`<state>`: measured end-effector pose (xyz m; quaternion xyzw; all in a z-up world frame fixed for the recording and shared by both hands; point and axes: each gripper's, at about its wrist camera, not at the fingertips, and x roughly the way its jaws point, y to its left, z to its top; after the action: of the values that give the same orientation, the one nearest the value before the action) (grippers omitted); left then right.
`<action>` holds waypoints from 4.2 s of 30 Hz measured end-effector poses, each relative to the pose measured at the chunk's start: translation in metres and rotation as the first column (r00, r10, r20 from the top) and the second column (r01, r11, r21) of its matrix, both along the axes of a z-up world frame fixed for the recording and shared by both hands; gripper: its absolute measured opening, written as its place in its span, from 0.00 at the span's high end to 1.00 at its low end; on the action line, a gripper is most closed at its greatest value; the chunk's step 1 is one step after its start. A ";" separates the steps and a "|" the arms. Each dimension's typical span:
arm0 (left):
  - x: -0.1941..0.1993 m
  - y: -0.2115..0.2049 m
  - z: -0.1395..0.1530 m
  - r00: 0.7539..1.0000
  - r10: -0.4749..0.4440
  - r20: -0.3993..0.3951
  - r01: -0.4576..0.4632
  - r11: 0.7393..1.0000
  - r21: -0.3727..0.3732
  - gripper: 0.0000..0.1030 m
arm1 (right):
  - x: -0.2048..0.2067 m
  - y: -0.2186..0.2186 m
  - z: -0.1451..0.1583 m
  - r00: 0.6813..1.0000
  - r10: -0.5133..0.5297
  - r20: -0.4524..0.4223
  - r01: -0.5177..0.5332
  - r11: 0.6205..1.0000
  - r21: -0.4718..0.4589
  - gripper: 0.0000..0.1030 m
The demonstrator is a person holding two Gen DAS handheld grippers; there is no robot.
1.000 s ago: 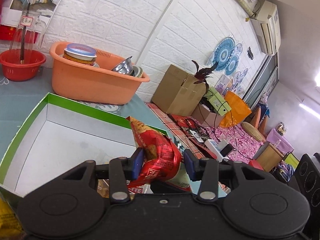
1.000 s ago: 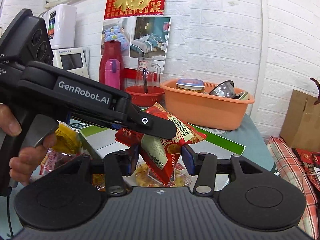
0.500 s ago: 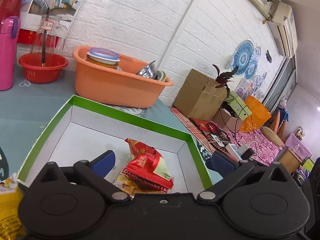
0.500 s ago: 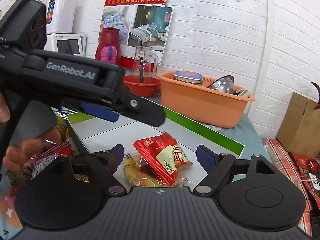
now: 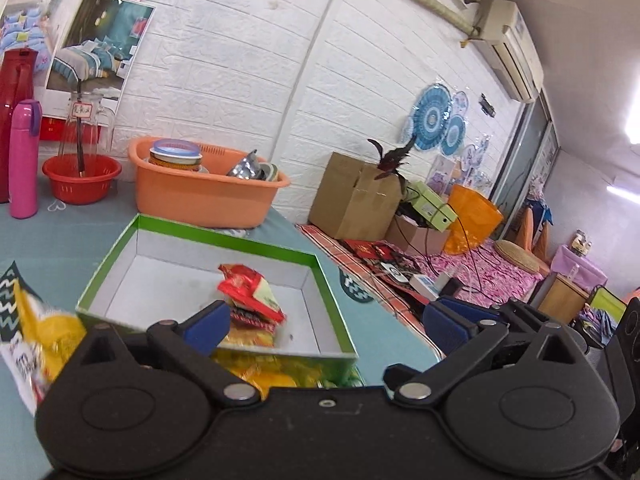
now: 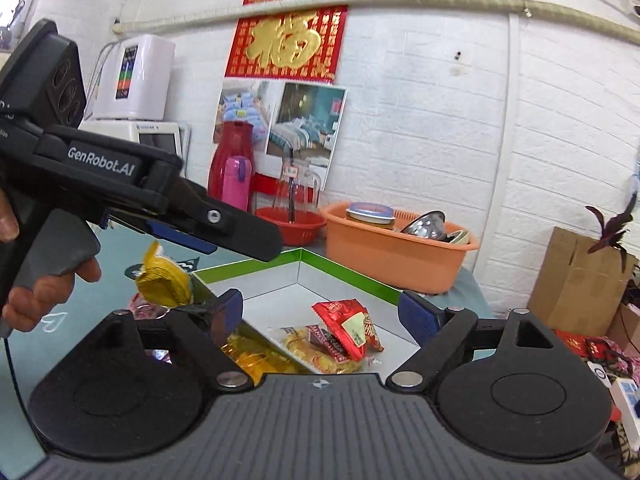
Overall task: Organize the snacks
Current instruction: 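Carry the red bag into the green box and release it, then grasp the yellow-orange chip bag with the left gripper, then drop the yellow-orange chip bag into the green box with the left gripper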
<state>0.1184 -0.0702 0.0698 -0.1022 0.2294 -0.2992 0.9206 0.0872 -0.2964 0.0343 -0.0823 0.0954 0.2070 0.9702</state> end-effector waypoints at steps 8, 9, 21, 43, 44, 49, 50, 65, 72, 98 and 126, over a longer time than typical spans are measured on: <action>-0.049 -0.004 -0.039 0.994 -0.082 -0.066 0.085 0.995 0.045 0.00 | -0.053 -0.026 -0.034 0.992 -0.045 -0.118 0.039 0.998 -0.045 0.00; -0.052 -0.004 -0.044 0.993 -0.088 -0.079 0.093 0.994 0.060 0.00 | -0.057 -0.029 -0.039 0.987 -0.047 -0.152 0.038 0.998 -0.059 0.00; -0.076 0.015 -0.087 0.976 -0.076 -0.203 0.082 0.996 0.018 0.00 | -0.075 -0.014 -0.092 0.929 0.004 -0.369 -0.045 0.994 -0.101 0.00; -0.002 -0.081 -0.118 0.963 -0.051 -0.266 0.080 0.992 0.099 0.00 | -0.070 -0.044 -0.102 0.919 -0.080 -0.386 0.086 0.996 -0.003 0.33; -0.002 -0.082 -0.118 0.964 -0.053 -0.260 0.084 0.991 0.107 0.00 | -0.070 -0.045 -0.103 0.920 -0.079 -0.383 0.086 0.996 -0.001 0.33; -0.006 -0.083 -0.119 0.975 -0.044 -0.219 0.086 0.979 0.186 0.20 | -0.066 -0.049 -0.103 0.924 -0.103 -0.369 0.107 0.994 -0.010 0.33; -0.007 -0.080 -0.119 0.973 -0.049 -0.224 0.091 0.979 0.180 0.20 | -0.065 -0.051 -0.103 0.923 -0.111 -0.368 0.115 0.993 -0.011 0.33; -0.020 -0.086 -0.123 0.982 -0.103 -0.160 0.140 0.960 0.241 0.20 | -0.061 -0.052 -0.105 0.923 -0.173 -0.345 0.171 0.985 -0.037 0.32; -0.024 -0.091 -0.125 0.987 -0.108 -0.118 0.137 0.951 0.277 0.20 | -0.059 -0.048 -0.106 0.924 -0.182 -0.337 0.179 0.983 -0.041 0.36; -0.008 0.014 -0.002 0.999 -0.033 0.018 0.034 0.994 -0.100 0.41 | -0.002 -0.018 -0.018 0.993 -0.076 -0.087 0.082 0.994 0.067 0.42; 0.130 0.038 -0.049 0.977 0.156 -0.144 -0.161 0.987 -0.026 0.00 | 0.114 0.009 -0.049 0.985 -0.107 -0.138 0.114 0.993 0.044 0.18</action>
<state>0.2484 -0.0318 0.0209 -0.1583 0.2797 -0.2210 0.9208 0.2010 -0.2873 -0.0145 -0.0374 0.1599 0.1606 0.9733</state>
